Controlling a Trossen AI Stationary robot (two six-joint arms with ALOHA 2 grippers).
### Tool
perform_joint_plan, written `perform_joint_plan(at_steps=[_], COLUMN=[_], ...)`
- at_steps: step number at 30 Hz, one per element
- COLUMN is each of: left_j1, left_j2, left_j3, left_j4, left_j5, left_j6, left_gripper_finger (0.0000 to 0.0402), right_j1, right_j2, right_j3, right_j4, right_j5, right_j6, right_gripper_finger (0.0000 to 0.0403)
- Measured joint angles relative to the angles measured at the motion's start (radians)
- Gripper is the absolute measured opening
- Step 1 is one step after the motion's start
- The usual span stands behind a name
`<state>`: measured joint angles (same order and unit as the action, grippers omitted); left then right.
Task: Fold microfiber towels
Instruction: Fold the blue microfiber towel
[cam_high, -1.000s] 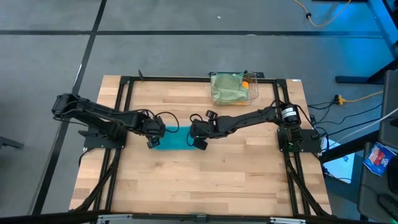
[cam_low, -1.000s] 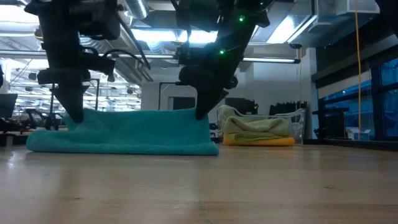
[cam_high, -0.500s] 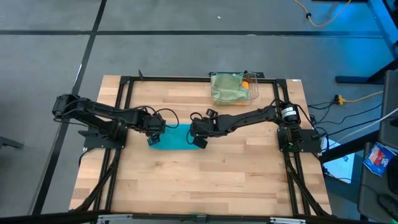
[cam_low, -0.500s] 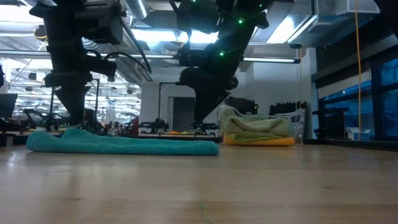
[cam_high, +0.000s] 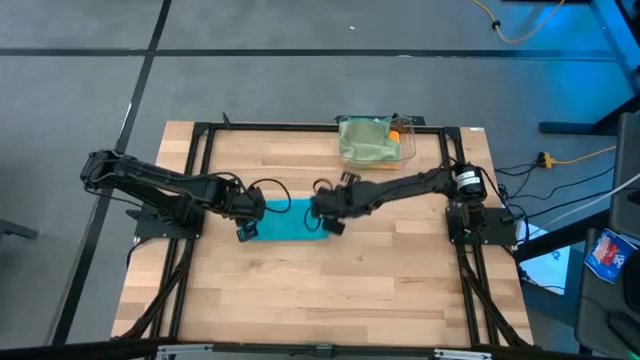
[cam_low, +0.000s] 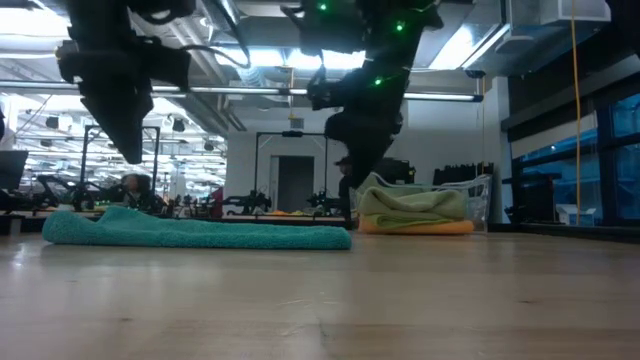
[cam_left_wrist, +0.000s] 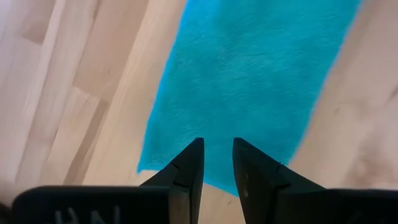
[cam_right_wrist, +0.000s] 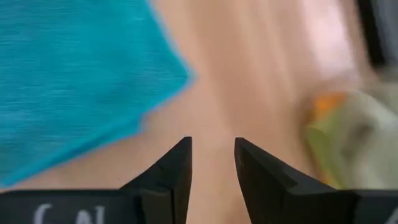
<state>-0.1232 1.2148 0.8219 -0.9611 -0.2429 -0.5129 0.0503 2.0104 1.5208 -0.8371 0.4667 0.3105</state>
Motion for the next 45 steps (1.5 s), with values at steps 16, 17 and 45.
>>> perform_joint_plan(at_steps=[16,17,45], left_j1=[-0.089,-0.093,-0.129], left_j2=[0.000,0.000,0.000], left_j3=[0.009,0.009,0.008], left_j4=[-0.027,-0.027,-0.003], left_j5=[-0.053,-0.059,-0.167], left_j6=[-0.009,-0.008,-0.034], left_gripper_finger=[0.0076,0.0076,0.0076], right_j1=[-0.261,-0.261,-0.118], right_j2=[-0.188,-0.188,-0.079], right_j3=[-0.393,-0.436,-0.547], right_j4=[0.518,0.641,0.918], right_j5=[-0.735,-0.778,-0.177], right_j6=[0.055,0.104,0.684], right_gripper_finger=[0.0116,0.0116,0.0116])
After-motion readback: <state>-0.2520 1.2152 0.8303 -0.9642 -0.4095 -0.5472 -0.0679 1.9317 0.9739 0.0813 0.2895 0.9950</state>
